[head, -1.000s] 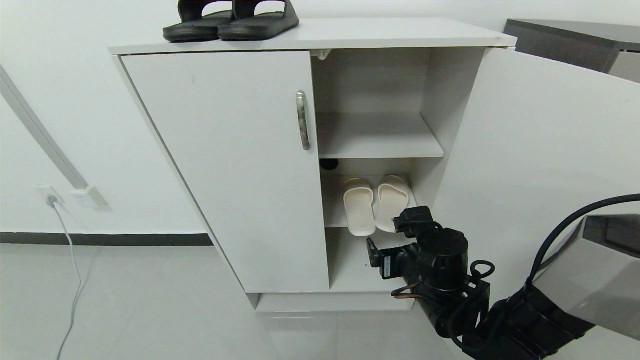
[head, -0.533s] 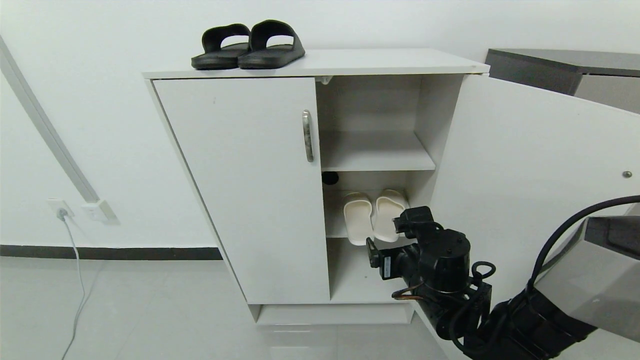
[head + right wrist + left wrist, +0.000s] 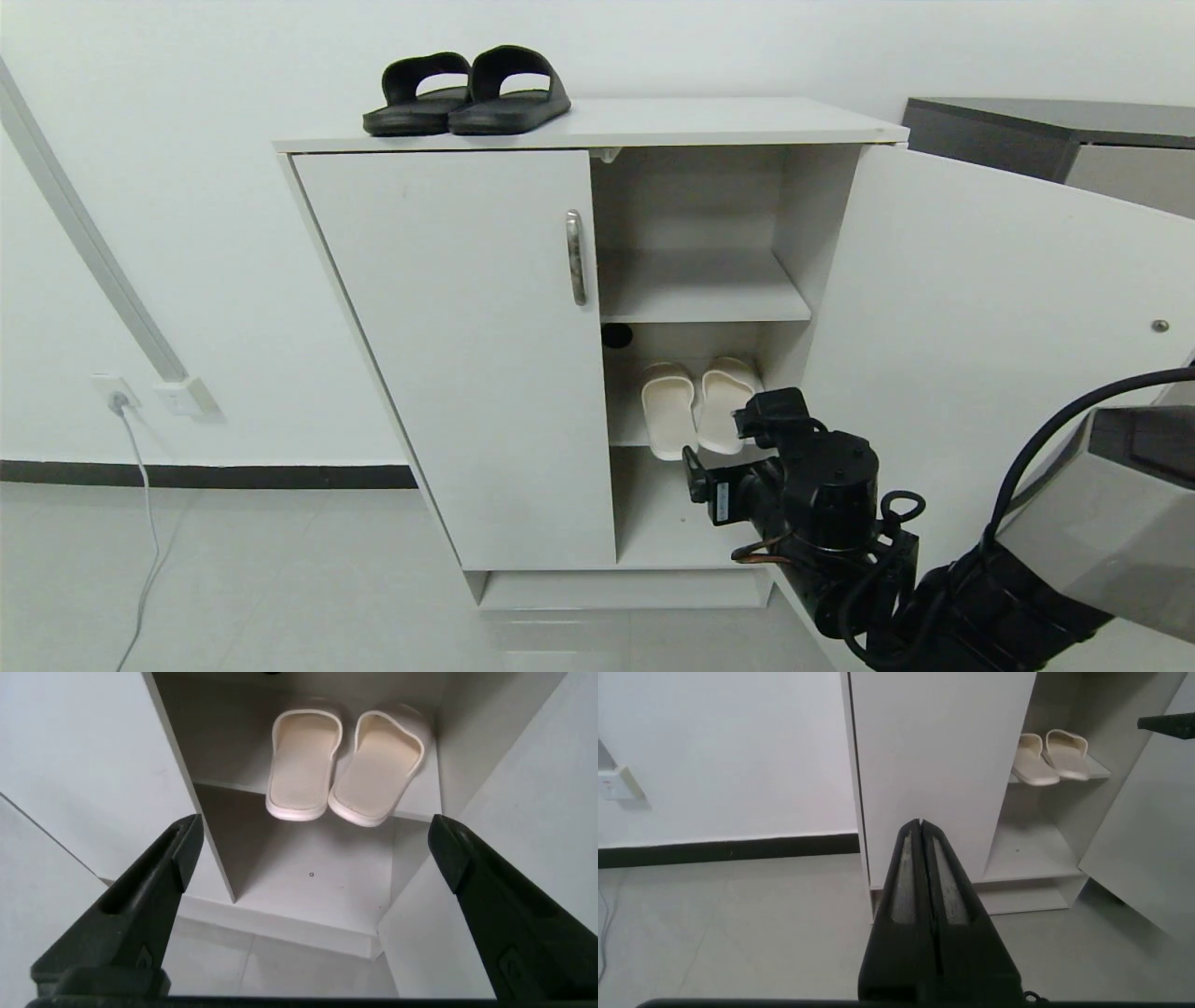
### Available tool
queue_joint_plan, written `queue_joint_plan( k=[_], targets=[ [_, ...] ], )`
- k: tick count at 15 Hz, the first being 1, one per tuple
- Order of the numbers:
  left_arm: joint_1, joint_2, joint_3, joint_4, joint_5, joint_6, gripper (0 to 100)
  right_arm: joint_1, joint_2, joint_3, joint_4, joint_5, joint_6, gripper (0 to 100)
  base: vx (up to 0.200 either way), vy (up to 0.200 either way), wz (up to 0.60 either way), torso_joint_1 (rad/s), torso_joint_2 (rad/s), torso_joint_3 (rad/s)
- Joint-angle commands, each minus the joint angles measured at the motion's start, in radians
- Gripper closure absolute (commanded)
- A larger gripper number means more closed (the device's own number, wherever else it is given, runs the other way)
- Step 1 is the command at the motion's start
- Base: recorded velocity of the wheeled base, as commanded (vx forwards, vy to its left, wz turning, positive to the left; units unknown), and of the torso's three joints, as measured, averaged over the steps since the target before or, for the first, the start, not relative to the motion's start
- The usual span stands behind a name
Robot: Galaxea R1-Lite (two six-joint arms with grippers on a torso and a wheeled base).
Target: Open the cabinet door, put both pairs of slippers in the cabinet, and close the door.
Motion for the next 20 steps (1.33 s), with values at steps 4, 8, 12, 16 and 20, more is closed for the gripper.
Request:
queue_joint_plan(
  k=[4,8,12,16,20],
  targets=[
    [0.000,0.002,0.000,0.000,0.000,-0.001,100,0.001,0.004,0.000,-0.001,0.000,0.001,0,0.000,0.050,0.00,0.002,0.00,0.002],
    [0.001,0.002,0.000,0.000,0.002,-0.005,100,0.001,0.002,0.000,-0.001,0.000,0.002,0,0.000,0.200,0.00,0.006,0.00,0.002],
    [0.000,0.002,0.000,0.000,0.002,-0.010,100,0.004,0.002,0.002,-0.018,0.000,0.001,0,0.000,0.200,0.00,0.005,0.00,0.004],
    [0.000,0.002,0.000,0.000,0.003,-0.012,100,0.007,0.004,0.002,-0.018,0.000,0.001,0,0.000,0.200,0.00,0.001,0.00,0.005],
    [0.001,0.002,0.000,0.000,0.003,-0.010,100,0.008,0.001,0.006,-0.018,0.000,0.001,0,0.000,0.200,0.00,0.001,0.00,0.004]
  ],
)
